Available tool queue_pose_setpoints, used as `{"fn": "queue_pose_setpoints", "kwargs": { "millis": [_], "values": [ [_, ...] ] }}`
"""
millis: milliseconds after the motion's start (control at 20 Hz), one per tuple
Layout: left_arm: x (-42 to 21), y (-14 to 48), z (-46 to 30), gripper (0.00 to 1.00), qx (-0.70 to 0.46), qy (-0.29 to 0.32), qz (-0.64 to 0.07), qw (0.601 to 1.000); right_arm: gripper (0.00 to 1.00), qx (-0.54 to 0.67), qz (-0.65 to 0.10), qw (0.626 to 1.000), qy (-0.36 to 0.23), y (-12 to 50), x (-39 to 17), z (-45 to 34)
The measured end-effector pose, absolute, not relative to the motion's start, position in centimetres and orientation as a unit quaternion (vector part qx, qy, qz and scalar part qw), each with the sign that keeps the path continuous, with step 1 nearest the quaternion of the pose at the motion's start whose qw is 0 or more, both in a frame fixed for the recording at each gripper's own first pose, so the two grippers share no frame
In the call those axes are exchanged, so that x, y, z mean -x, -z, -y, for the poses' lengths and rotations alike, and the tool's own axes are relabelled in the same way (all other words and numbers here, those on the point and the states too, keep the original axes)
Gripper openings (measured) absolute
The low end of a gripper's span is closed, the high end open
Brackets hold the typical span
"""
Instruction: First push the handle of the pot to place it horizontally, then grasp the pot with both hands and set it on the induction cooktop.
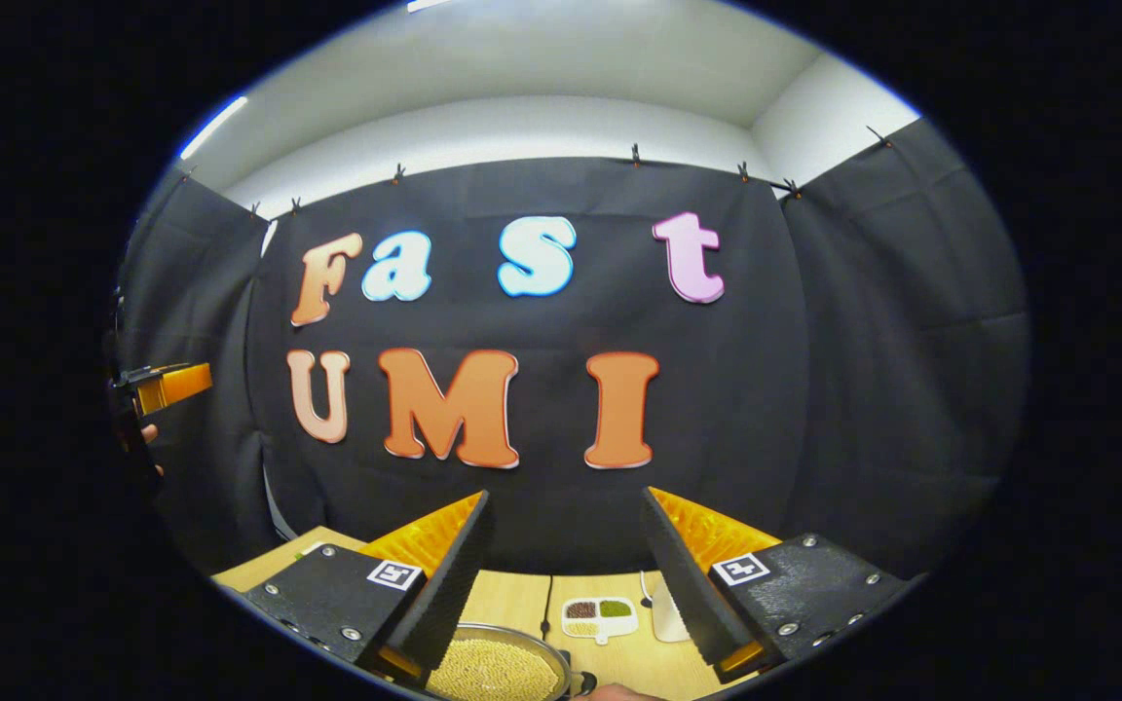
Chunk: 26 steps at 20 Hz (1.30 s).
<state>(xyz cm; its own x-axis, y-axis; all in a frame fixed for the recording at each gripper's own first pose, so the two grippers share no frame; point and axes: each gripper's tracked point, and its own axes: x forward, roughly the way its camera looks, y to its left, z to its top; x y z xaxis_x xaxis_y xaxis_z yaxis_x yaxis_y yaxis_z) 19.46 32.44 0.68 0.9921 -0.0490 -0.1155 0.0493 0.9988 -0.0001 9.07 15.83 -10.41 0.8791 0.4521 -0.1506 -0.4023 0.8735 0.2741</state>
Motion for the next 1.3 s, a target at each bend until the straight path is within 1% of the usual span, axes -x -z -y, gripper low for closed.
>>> {"fn": "queue_pose_setpoints", "kwargs": {
  "millis": [50, 100, 150, 200, 300, 350, 450, 500, 550, 600, 700, 750, 850, 900, 1100, 1150, 1200, 1300],
  "values": [
    [-20.0, -2.0, -32.9, 0.90, -0.005, 0.022, -0.051, 0.998, 0.98, -0.117, -0.096, 0.962, -0.227, 9.1, -9.1, -16.0],
    [-20.0, -3.4, -33.2, 0.89, -0.007, 0.021, -0.042, 0.999, 0.98, -0.118, -0.087, 0.962, -0.229, 7.4, -8.8, -15.3],
    [-20.4, -4.1, -33.2, 0.89, -0.005, 0.021, -0.037, 0.999, 0.93, -0.121, -0.075, 0.963, -0.230, 5.7, -9.1, -15.0],
    [-20.3, -5.0, -33.8, 0.89, 0.000, 0.010, -0.030, 1.000, 0.97, -0.125, -0.060, 0.963, -0.230, 3.8, -9.8, -14.9],
    [-20.6, -6.0, -34.3, 0.89, 0.013, -0.001, -0.028, 1.000, 0.88, -0.128, -0.045, 0.966, -0.219, 2.0, -10.7, -14.4],
    [-20.9, -6.4, -35.0, 0.89, 0.012, -0.009, -0.028, 0.999, 0.93, -0.130, -0.044, 0.966, -0.217, 1.4, -10.8, -14.3],
    [-20.9, -7.5, -35.7, 0.89, 0.006, -0.015, -0.020, 1.000, 0.97, -0.140, -0.040, 0.964, -0.221, -0.1, -10.5, -14.2],
    [-20.7, -7.7, -35.6, 0.88, 0.009, -0.013, -0.019, 1.000, 0.89, -0.140, -0.032, 0.965, -0.218, -0.9, -10.4, -13.7],
    [-20.7, -7.4, -35.3, 0.89, 0.018, -0.007, -0.021, 1.000, 0.88, -0.136, -0.021, 0.967, -0.214, -1.5, -10.5, -13.2],
    [-20.5, -7.4, -35.2, 0.89, 0.028, -0.009, -0.022, 0.999, 0.93, -0.130, -0.013, 0.970, -0.207, -1.9, -10.7, -12.9],
    [-20.4, -7.2, -36.3, 0.88, 0.032, -0.024, -0.026, 0.999, 0.93, -0.136, -0.008, 0.970, -0.202, -2.7, -10.4, -12.6],
    [-20.5, -7.1, -36.9, 0.89, 0.030, -0.029, -0.027, 0.999, 0.97, -0.143, -0.009, 0.969, -0.203, -3.0, -10.2, -12.6],
    [-20.6, -7.3, -37.0, 0.88, 0.031, -0.028, -0.023, 0.999, 0.97, -0.153, -0.004, 0.967, -0.203, -3.6, -10.1, -12.7],
    [-20.4, -7.7, -37.0, 0.88, 0.032, -0.028, -0.019, 0.999, 0.93, -0.157, 0.000, 0.967, -0.201, -3.9, -10.0, -12.5],
    [-20.5, -8.7, -39.1, 0.88, 0.022, -0.052, 0.006, 0.998, 0.93, -0.153, 0.015, 0.969, -0.193, -4.8, -9.6, -12.6],
    [-20.6, -8.6, -39.3, 0.88, 0.022, -0.052, 0.008, 0.998, 0.97, -0.151, 0.012, 0.970, -0.190, -4.7, -9.6, -12.7],
    [-20.6, -8.6, -39.5, 0.88, 0.022, -0.050, 0.009, 0.998, 0.93, -0.150, 0.008, 0.970, -0.190, -4.7, -9.3, -13.2],
    [-20.9, -8.4, -40.0, 0.88, 0.024, -0.044, 0.011, 0.999, 0.93, -0.144, 0.006, 0.971, -0.190, -4.7, -9.0, -13.9]
  ]
}}
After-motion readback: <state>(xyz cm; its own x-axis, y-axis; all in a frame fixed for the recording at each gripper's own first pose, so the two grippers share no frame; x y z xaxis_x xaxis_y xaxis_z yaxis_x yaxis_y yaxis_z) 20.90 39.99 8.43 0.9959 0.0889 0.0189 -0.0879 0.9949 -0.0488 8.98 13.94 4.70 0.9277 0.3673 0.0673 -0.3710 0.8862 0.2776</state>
